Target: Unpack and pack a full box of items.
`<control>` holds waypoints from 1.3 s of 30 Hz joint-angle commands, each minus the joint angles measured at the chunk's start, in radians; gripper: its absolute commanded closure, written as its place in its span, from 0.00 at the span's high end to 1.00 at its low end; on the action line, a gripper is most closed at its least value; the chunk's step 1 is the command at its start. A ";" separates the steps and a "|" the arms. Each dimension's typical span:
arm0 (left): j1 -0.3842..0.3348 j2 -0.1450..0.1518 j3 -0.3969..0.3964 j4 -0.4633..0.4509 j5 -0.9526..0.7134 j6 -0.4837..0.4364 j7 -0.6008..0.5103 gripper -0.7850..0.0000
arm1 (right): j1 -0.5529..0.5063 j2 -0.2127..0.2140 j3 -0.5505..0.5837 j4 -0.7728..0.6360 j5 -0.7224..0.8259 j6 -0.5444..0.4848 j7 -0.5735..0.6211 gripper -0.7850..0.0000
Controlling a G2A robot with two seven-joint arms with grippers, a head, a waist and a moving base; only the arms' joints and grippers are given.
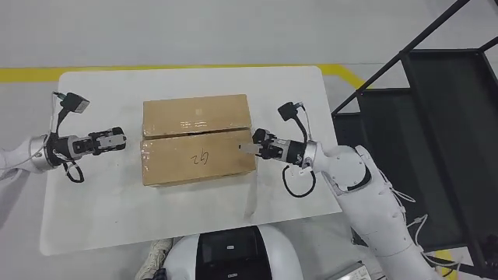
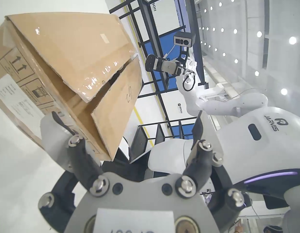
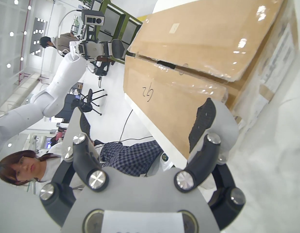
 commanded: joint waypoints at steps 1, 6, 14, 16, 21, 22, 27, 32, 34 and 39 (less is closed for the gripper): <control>-0.003 -0.004 0.008 0.002 0.006 -0.005 0.005 1.00 | 0.014 -0.002 -0.012 0.022 -0.019 0.002 -0.038 1.00; -0.012 -0.012 0.023 0.009 0.025 -0.017 0.017 1.00 | 0.067 -0.011 -0.060 0.095 -0.031 0.020 -0.096 1.00; -0.017 -0.018 0.023 0.042 0.051 -0.041 0.041 1.00 | 0.108 -0.017 -0.102 0.154 -0.001 0.023 -0.115 1.00; -0.018 -0.020 0.020 0.044 0.054 -0.044 0.044 1.00 | 0.097 -0.016 -0.098 0.145 0.022 0.005 -0.114 1.00; -0.014 -0.020 0.011 0.044 0.055 -0.048 0.048 1.00 | 0.058 -0.005 -0.080 0.112 0.102 -0.024 -0.015 1.00; -0.012 -0.020 0.009 0.044 0.055 -0.048 0.048 1.00 | 0.050 -0.002 -0.078 0.104 0.113 -0.024 0.004 1.00; -0.006 -0.021 -0.004 0.050 0.043 -0.051 0.051 1.00 | 0.005 0.009 -0.059 0.067 0.200 -0.067 0.084 1.00; -0.002 -0.024 -0.007 0.048 0.040 -0.048 0.048 1.00 | -0.029 0.020 -0.050 0.043 0.317 -0.114 0.187 1.00; -0.003 -0.028 -0.004 0.054 0.049 -0.042 0.043 1.00 | -0.030 0.023 -0.042 0.050 0.328 -0.118 0.196 1.00; -0.015 -0.040 0.006 0.089 0.193 -0.011 0.140 1.00 | -0.036 0.024 -0.032 0.077 0.292 -0.080 0.092 1.00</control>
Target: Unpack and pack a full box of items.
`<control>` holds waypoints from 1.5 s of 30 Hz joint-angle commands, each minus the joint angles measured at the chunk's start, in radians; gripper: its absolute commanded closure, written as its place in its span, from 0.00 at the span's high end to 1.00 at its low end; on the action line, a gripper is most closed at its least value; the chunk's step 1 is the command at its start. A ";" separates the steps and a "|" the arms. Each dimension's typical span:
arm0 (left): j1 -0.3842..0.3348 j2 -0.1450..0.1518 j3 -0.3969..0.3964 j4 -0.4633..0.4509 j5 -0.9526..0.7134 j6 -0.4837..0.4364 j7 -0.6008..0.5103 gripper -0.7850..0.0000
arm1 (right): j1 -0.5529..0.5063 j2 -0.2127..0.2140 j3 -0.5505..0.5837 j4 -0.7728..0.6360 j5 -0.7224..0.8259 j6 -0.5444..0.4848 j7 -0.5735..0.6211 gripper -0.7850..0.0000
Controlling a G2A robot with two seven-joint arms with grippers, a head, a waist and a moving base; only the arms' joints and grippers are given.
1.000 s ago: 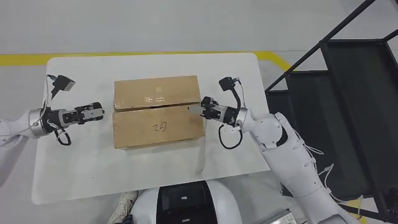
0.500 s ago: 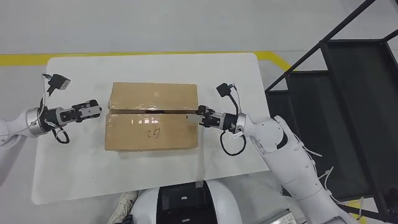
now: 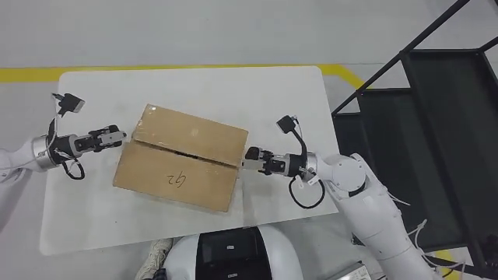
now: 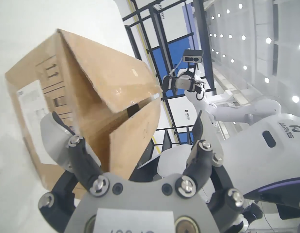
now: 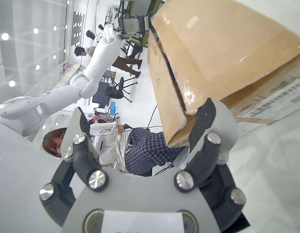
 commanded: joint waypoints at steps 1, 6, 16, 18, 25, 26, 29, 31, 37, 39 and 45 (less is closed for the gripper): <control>0.001 -0.005 0.006 0.001 0.060 0.019 0.055 1.00 | -0.008 -0.001 -0.003 0.005 0.008 0.017 -0.033 1.00; 0.004 -0.015 0.012 -0.001 0.143 0.059 0.125 1.00 | -0.013 -0.002 -0.015 0.026 -0.028 0.101 -0.118 1.00; 0.019 -0.020 -0.002 -0.030 0.067 0.029 -0.022 1.00 | 0.073 -0.022 -0.109 0.118 -0.066 0.213 -0.232 1.00; 0.018 -0.022 -0.002 -0.038 0.031 0.029 -0.058 1.00 | 0.099 -0.026 -0.118 0.135 -0.058 0.223 -0.241 1.00; -0.026 -0.047 0.032 -0.048 0.058 0.068 -0.063 1.00 | 0.191 -0.039 -0.135 0.206 -0.031 0.250 -0.280 1.00; -0.034 -0.052 0.038 -0.049 0.060 0.072 -0.065 1.00 | 0.200 -0.040 -0.136 0.210 -0.029 0.251 -0.283 1.00; -0.057 -0.064 0.054 -0.047 0.070 0.086 -0.065 1.00 | 0.227 -0.042 -0.135 0.221 -0.024 0.257 -0.291 1.00; -0.072 -0.072 0.064 -0.044 0.075 0.094 -0.065 1.00 | 0.246 -0.044 -0.137 0.232 -0.022 0.261 -0.292 1.00; -0.115 -0.095 0.088 -0.042 0.087 0.112 -0.067 1.00 | 0.307 -0.050 -0.138 0.258 -0.016 0.264 -0.308 1.00; -0.127 -0.101 0.096 -0.046 0.095 0.115 -0.073 1.00 | 0.325 -0.052 -0.137 0.269 -0.014 0.271 -0.308 1.00; -0.141 -0.116 0.113 -0.040 0.102 0.121 -0.094 1.00 | 0.360 -0.054 -0.142 0.300 -0.032 0.297 -0.305 1.00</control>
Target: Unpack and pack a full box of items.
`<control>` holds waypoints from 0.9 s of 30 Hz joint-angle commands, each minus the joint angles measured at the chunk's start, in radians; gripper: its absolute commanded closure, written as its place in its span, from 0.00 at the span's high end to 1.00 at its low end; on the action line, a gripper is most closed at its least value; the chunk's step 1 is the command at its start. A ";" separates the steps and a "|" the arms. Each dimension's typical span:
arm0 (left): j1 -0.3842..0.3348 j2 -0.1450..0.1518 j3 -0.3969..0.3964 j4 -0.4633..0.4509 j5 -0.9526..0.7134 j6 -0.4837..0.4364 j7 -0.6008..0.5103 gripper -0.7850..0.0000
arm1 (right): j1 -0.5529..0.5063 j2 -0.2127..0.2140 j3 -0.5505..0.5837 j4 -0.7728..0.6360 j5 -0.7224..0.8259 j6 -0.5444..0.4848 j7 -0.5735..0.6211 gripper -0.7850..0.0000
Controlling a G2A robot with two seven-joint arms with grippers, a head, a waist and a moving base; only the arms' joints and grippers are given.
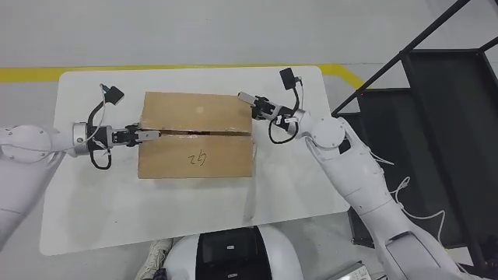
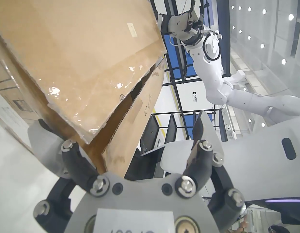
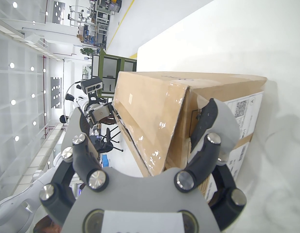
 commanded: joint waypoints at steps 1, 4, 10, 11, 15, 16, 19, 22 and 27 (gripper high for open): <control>-0.002 -0.003 0.003 0.007 0.002 0.000 -0.008 1.00 | 0.004 0.000 -0.002 0.008 -0.009 0.008 0.002 1.00; -0.001 -0.007 0.005 0.020 0.006 0.000 -0.016 1.00 | 0.005 0.001 -0.004 0.022 -0.032 0.020 -0.001 1.00; 0.010 -0.009 -0.008 0.030 0.005 -0.011 -0.034 1.00 | -0.026 0.009 0.023 -0.002 -0.092 0.010 -0.047 1.00; 0.013 -0.008 -0.012 0.029 0.002 -0.014 -0.042 1.00 | -0.036 0.011 0.032 -0.014 -0.102 0.005 -0.056 1.00; 0.029 -0.004 -0.029 0.014 -0.023 -0.026 -0.084 1.00 | -0.087 0.023 0.072 -0.081 -0.140 -0.026 -0.073 1.00; 0.034 -0.003 -0.033 0.010 -0.035 -0.023 -0.095 1.00 | -0.106 0.027 0.082 -0.103 -0.146 -0.041 -0.062 1.00; 0.046 0.004 -0.045 -0.015 -0.043 -0.008 -0.110 1.00 | -0.174 0.039 0.116 -0.174 -0.122 -0.102 0.000 1.00; 0.060 0.010 -0.051 -0.041 -0.037 0.003 -0.121 1.00 | -0.245 0.051 0.145 -0.240 -0.119 -0.135 0.060 1.00; 0.075 0.015 -0.056 -0.054 -0.020 0.001 -0.119 1.00 | -0.352 0.067 0.187 -0.338 -0.136 -0.172 0.100 1.00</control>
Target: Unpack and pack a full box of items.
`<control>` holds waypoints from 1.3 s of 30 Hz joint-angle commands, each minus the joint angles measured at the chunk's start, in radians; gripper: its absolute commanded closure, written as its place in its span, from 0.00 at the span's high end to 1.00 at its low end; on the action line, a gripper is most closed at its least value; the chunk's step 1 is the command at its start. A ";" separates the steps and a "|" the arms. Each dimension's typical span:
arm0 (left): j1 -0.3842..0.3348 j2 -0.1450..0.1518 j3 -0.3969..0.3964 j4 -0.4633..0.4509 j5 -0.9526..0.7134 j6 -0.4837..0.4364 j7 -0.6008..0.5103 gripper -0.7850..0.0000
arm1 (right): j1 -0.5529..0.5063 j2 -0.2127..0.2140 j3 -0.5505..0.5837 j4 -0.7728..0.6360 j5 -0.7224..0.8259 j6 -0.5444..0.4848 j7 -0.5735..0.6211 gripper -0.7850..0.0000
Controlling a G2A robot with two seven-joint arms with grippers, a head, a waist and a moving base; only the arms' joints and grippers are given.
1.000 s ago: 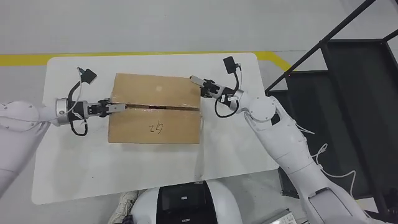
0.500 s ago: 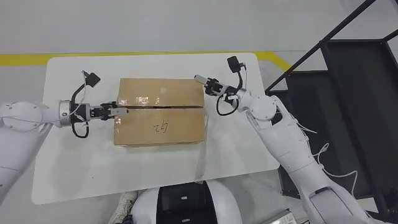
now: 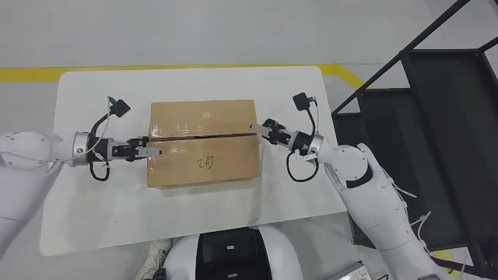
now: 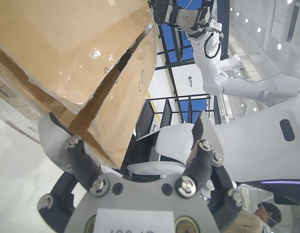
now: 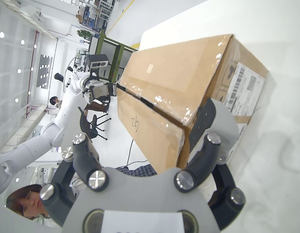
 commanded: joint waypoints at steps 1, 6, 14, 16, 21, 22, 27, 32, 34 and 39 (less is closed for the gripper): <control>0.002 0.001 -0.004 0.005 0.002 -0.003 0.003 1.00 | -0.037 0.005 0.013 -0.030 0.002 -0.012 0.010 1.00; 0.001 0.006 -0.045 0.066 -0.017 -0.034 0.035 1.00 | -0.090 0.012 0.025 -0.071 -0.009 -0.036 0.020 1.00; 0.021 0.018 -0.121 0.112 -0.074 -0.060 0.060 1.00 | -0.052 0.007 -0.013 -0.012 -0.027 -0.036 -0.044 1.00; 0.033 0.022 -0.135 0.108 -0.078 -0.059 0.059 1.00 | -0.040 0.006 -0.024 0.004 -0.035 -0.031 -0.048 1.00; 0.057 0.028 -0.158 0.096 -0.081 -0.061 0.061 1.00 | -0.019 0.003 -0.049 0.028 -0.057 -0.020 -0.061 1.00; 0.061 0.029 -0.161 0.093 -0.080 -0.062 0.062 1.00 | -0.017 0.003 -0.055 0.031 -0.056 -0.022 -0.060 1.00; 0.080 0.031 -0.177 0.077 -0.081 -0.067 0.067 1.00 | -0.025 0.004 -0.063 0.012 -0.009 -0.061 -0.039 1.00; 0.095 0.033 -0.196 0.069 -0.086 -0.067 0.067 1.00 | -0.057 0.011 -0.041 -0.023 0.101 -0.119 0.030 1.00; 0.099 0.033 -0.201 0.069 -0.089 -0.067 0.067 1.00 | -0.068 0.014 -0.035 -0.037 0.169 -0.155 0.076 1.00; 0.104 0.029 -0.205 0.060 -0.090 -0.060 0.067 1.00 | -0.080 0.024 -0.041 -0.047 0.298 -0.215 0.227 1.00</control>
